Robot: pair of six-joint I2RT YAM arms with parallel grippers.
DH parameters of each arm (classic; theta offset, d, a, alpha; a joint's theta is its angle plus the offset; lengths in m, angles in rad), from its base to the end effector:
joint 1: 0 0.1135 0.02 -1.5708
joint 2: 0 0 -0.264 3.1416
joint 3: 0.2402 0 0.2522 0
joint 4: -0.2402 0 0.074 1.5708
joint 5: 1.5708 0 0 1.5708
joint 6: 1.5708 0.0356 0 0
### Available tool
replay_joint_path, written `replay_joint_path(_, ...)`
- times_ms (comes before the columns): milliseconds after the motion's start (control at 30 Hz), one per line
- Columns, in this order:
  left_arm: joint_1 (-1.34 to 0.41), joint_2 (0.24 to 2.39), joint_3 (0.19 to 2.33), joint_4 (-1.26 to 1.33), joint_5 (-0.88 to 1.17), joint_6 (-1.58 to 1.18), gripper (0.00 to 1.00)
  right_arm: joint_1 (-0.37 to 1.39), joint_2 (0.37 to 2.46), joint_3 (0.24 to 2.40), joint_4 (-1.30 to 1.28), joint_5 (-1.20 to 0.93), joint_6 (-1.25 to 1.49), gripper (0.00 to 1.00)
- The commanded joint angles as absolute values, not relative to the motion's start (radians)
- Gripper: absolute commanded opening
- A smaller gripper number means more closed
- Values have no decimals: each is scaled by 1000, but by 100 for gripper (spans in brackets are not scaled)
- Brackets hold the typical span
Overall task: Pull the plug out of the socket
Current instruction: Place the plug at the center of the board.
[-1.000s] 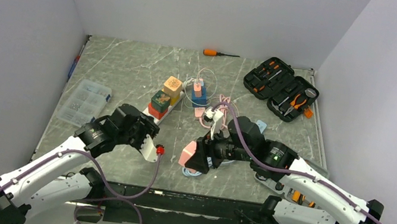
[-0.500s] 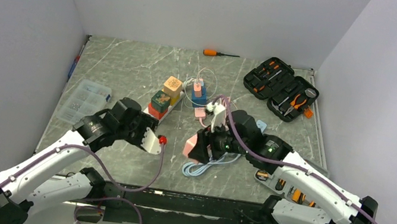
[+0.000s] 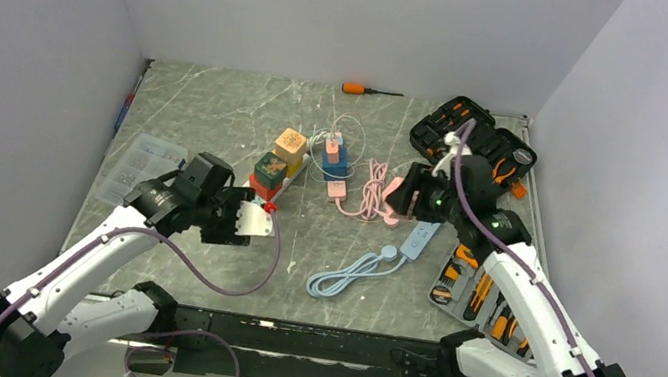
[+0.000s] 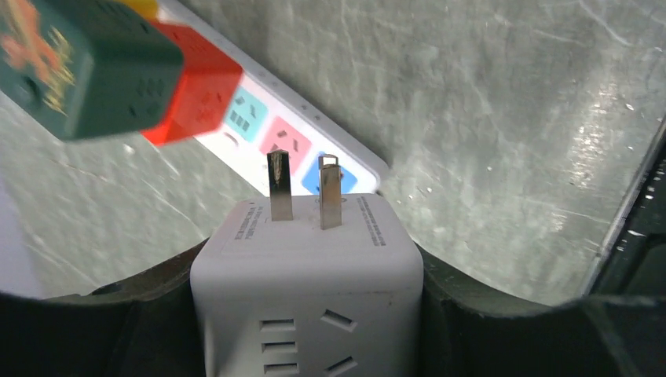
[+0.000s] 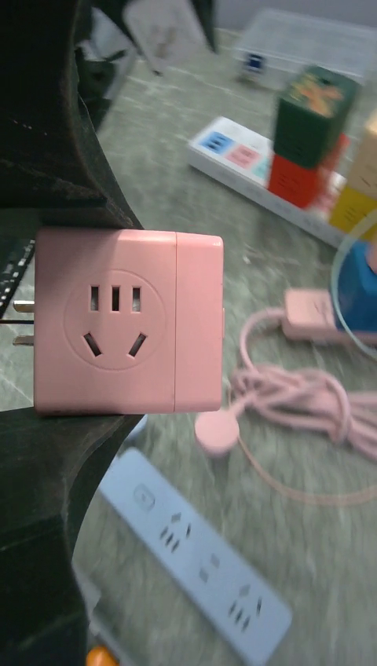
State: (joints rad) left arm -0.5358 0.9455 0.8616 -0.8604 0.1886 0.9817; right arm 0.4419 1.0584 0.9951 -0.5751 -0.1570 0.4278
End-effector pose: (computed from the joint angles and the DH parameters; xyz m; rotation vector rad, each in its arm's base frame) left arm 0.1501 -0.0969 0.2785 1.7689 1.7549 -0.0514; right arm 0.2024 0.1019 0.3229 -0.1062 2.2767 0.6452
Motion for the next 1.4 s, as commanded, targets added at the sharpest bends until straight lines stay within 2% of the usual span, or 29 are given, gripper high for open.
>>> replay_joint_path(0,-429,951,851,-895,295,914,0,288,1055,1040,-572,-123,520,0)
replay_joint_path(233,-411,952,841,-898,374,856,0,64,1103,1049,-571,-30,608,0)
replay_joint_path(433,-411,912,763,-863,378,865,0,-27,1186,1053,-541,73,647,0)
replay_joint_path(967,-412,944,673,-795,398,844,0,-49,1627,1199,-561,317,709,0)
replay_joint_path(1367,-415,999,647,-713,419,814,0,51,1800,1241,-621,510,676,0)
